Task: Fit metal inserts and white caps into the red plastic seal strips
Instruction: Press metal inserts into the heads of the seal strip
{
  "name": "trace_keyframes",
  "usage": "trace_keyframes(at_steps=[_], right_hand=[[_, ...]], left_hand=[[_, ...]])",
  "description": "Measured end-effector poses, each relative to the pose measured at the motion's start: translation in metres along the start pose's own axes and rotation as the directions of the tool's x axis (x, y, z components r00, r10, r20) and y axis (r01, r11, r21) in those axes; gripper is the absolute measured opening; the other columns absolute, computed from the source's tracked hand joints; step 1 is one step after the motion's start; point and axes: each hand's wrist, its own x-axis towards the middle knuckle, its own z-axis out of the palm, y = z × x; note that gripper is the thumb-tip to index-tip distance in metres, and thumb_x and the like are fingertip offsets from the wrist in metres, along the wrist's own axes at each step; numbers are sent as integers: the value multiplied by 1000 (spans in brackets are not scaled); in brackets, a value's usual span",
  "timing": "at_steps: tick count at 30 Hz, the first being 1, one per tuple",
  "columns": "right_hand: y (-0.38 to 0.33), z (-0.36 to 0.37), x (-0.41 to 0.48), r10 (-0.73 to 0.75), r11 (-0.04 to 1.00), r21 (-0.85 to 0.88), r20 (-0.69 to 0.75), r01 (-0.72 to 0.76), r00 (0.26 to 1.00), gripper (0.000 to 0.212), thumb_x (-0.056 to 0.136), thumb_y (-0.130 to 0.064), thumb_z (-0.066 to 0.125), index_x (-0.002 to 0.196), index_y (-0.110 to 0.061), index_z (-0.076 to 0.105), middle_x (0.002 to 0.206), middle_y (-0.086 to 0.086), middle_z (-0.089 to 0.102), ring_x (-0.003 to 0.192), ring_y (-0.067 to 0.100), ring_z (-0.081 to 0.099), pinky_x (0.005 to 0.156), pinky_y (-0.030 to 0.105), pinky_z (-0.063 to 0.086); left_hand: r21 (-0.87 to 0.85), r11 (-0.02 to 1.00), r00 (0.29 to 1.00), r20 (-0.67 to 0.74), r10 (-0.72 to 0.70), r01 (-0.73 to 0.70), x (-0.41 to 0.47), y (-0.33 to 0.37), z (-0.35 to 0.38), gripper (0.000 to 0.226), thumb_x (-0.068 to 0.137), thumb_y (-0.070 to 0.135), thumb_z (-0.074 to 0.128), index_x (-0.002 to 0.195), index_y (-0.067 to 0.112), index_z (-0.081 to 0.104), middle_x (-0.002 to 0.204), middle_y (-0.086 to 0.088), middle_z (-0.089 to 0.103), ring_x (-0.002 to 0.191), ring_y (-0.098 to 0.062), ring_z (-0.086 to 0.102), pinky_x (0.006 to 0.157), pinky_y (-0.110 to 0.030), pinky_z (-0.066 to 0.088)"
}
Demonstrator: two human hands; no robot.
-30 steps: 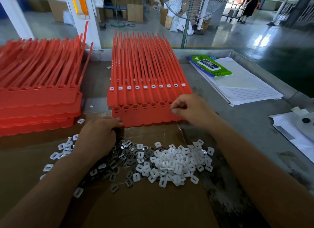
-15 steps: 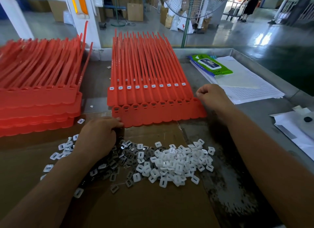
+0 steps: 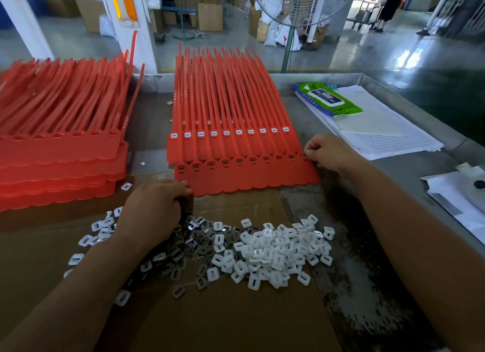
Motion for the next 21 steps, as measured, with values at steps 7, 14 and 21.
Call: trace_keyframes(at_steps=[7, 14, 21], right_hand=[[-4, 0, 2, -50, 996, -78, 42, 53, 998, 11, 89, -7, 52, 81, -11, 59, 77, -1, 53, 71, 12, 48, 70, 28, 39], [0, 7, 0, -18, 999, 26, -66, 19, 998, 9, 85, -5, 58, 85, -4, 67, 83, 4, 58, 66, 8, 48, 68, 24, 35], [5, 10, 2, 53, 985, 169, -114, -34, 992, 12, 83, -5, 62, 95, -6, 63, 92, 6, 57, 82, 15, 51, 66, 24, 38]], left_hand=[[3, 1000, 1000, 2, -3, 3, 0, 1, -1, 40, 74, -8, 49, 103, 12, 68, 118, -1, 62, 113, -19, 54, 98, -29, 35], [18, 1000, 1000, 3, 3, -3, -1, 2, -2, 39, 75, -8, 49, 103, 11, 68, 118, -1, 62, 113, -20, 54, 97, -27, 34], [5, 1000, 1000, 1, -2, 2, -1, 4, -2, 39, 75, -9, 49, 103, 10, 68, 117, -3, 62, 113, -21, 54, 99, -28, 34]])
